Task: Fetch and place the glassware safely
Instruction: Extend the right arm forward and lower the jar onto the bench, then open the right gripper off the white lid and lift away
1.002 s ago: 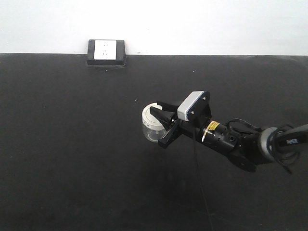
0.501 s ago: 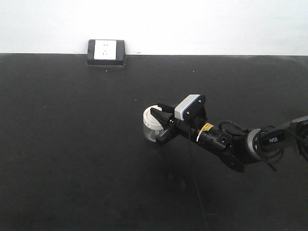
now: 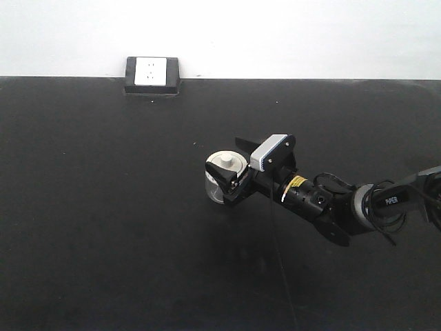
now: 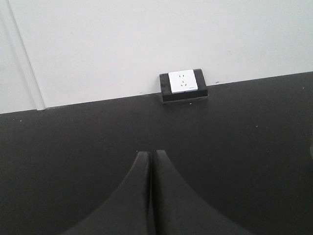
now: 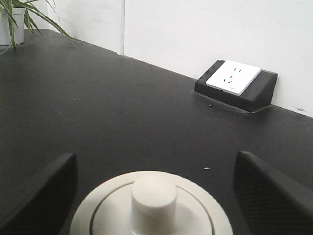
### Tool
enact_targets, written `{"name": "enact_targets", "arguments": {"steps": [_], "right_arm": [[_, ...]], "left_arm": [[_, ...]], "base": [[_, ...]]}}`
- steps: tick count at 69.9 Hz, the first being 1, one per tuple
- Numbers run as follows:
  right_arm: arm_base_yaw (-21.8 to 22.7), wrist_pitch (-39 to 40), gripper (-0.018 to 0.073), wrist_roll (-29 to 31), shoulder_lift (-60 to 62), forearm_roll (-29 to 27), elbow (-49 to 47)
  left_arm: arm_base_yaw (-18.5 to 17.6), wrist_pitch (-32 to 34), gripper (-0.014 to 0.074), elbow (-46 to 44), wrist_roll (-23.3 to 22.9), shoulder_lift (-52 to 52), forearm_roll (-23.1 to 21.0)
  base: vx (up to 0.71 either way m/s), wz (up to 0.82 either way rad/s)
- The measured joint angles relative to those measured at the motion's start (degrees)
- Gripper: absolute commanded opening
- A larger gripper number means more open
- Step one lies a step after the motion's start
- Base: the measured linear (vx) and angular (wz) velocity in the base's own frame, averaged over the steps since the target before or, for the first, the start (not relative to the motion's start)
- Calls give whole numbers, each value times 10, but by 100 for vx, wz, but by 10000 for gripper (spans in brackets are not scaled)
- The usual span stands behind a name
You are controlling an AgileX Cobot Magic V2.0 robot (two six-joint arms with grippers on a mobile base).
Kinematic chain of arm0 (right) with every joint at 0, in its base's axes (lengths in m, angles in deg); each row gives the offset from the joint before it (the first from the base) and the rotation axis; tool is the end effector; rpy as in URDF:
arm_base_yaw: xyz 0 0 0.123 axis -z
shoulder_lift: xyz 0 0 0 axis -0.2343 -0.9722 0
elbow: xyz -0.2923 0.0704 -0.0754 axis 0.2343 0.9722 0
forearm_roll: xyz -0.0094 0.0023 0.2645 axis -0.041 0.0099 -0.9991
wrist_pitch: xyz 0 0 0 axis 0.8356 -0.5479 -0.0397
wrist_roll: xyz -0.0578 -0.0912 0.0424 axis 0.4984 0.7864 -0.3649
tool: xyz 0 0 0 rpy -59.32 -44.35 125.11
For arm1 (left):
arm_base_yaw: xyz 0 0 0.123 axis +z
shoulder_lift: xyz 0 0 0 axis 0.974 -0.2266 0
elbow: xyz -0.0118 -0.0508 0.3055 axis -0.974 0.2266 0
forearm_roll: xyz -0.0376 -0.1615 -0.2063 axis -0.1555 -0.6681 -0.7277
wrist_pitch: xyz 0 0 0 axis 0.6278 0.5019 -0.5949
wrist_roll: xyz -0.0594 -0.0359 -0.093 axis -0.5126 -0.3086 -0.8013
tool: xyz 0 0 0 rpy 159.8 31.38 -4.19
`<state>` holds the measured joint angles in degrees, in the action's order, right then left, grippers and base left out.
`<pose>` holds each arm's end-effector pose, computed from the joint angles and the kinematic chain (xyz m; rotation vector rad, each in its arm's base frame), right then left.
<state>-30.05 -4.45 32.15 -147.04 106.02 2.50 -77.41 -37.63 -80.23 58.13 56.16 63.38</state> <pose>0.4161 0.1872 0.1234 -0.7245 1.4615 0.5960 0.0952 0.0001 0.2748 0.1015 1.6534 0.0919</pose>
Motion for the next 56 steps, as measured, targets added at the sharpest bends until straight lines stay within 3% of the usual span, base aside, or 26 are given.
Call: {"name": "enact_targets", "arguments": {"steps": [24, 35, 56], "right_arm": [[0, -8, 576, 0, 19, 16, 0], [0, -55, 536, -8, 68, 47, 0], [0, -253, 429, -150, 212, 80, 1]], "left_arm": [[0, 0, -7, 0, 0, 0, 0], [0, 0, -7, 0, 0, 0, 0], [0, 0, -7, 0, 0, 0, 0]], "base": [[0, 0], [0, 0], [0, 0]]}}
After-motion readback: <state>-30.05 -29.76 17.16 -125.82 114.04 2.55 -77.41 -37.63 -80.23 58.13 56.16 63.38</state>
